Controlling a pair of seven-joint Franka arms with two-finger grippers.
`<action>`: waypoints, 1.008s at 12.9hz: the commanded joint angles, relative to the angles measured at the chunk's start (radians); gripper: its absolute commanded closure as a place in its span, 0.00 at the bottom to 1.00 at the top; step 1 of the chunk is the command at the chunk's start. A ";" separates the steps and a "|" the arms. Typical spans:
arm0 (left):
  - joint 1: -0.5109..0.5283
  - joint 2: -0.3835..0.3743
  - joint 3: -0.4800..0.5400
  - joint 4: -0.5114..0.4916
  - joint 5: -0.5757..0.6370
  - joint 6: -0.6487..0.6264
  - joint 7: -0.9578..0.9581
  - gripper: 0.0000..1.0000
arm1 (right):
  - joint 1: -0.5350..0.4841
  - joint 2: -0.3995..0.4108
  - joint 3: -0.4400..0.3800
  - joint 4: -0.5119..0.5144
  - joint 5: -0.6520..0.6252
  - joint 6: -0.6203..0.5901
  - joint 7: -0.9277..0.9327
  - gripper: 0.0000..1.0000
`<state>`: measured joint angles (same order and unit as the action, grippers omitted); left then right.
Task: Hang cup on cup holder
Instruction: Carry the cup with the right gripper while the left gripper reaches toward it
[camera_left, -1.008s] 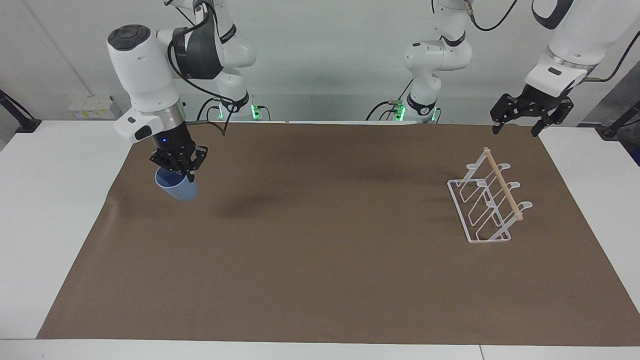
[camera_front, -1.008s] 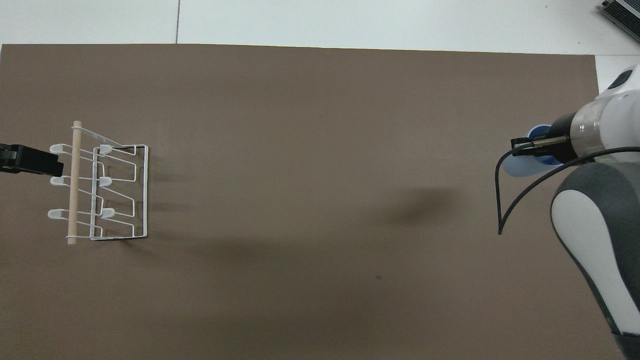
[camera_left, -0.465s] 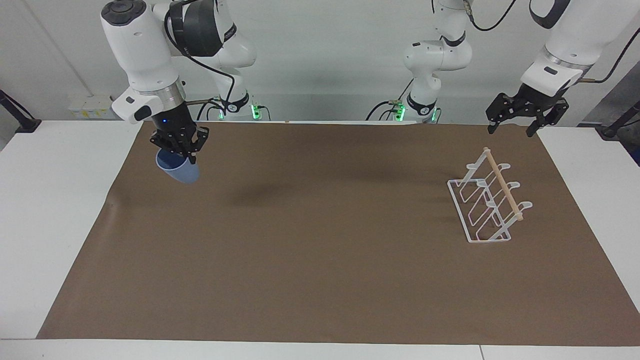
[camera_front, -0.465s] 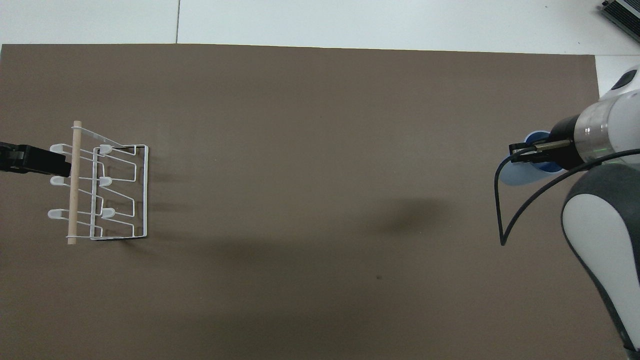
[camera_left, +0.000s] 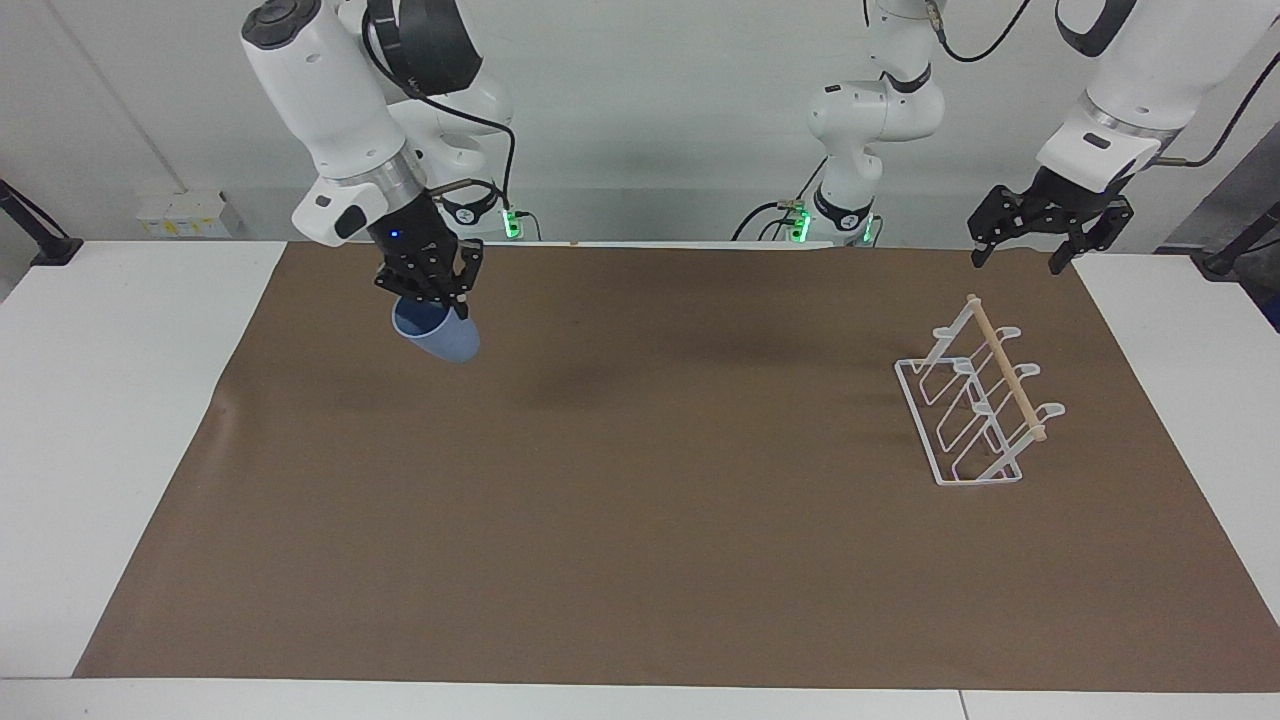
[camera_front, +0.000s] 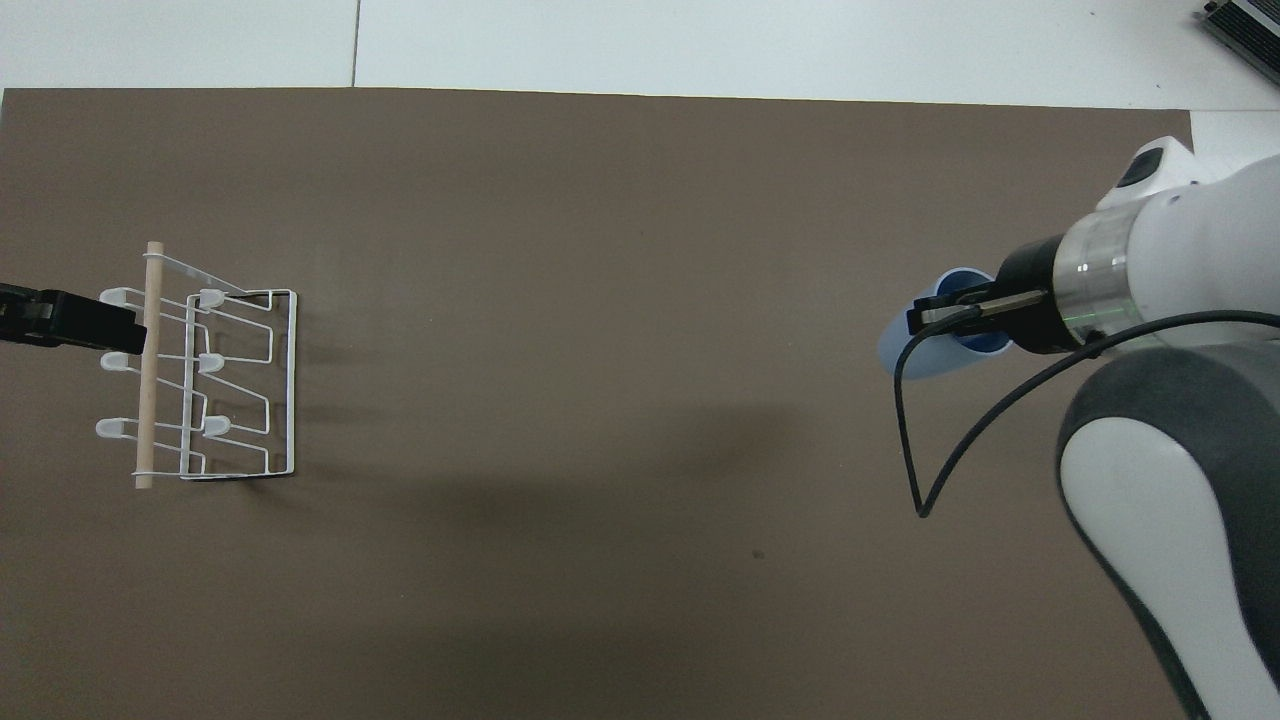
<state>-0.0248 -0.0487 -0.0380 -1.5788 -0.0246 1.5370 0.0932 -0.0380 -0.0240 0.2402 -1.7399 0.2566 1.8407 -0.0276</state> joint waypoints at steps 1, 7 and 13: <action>-0.017 -0.026 0.010 -0.033 -0.009 0.011 0.002 0.00 | -0.005 0.004 0.077 0.014 0.097 0.021 0.014 1.00; -0.035 -0.031 -0.002 -0.043 -0.009 0.009 0.162 0.00 | -0.005 0.006 0.168 0.022 0.467 0.115 0.100 1.00; -0.141 -0.043 -0.002 -0.056 -0.009 0.009 0.408 0.00 | -0.003 0.006 0.254 0.022 0.677 0.241 0.247 1.00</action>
<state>-0.1101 -0.0563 -0.0538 -1.5971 -0.0260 1.5362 0.4499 -0.0319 -0.0237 0.4634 -1.7279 0.8842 2.0639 0.1563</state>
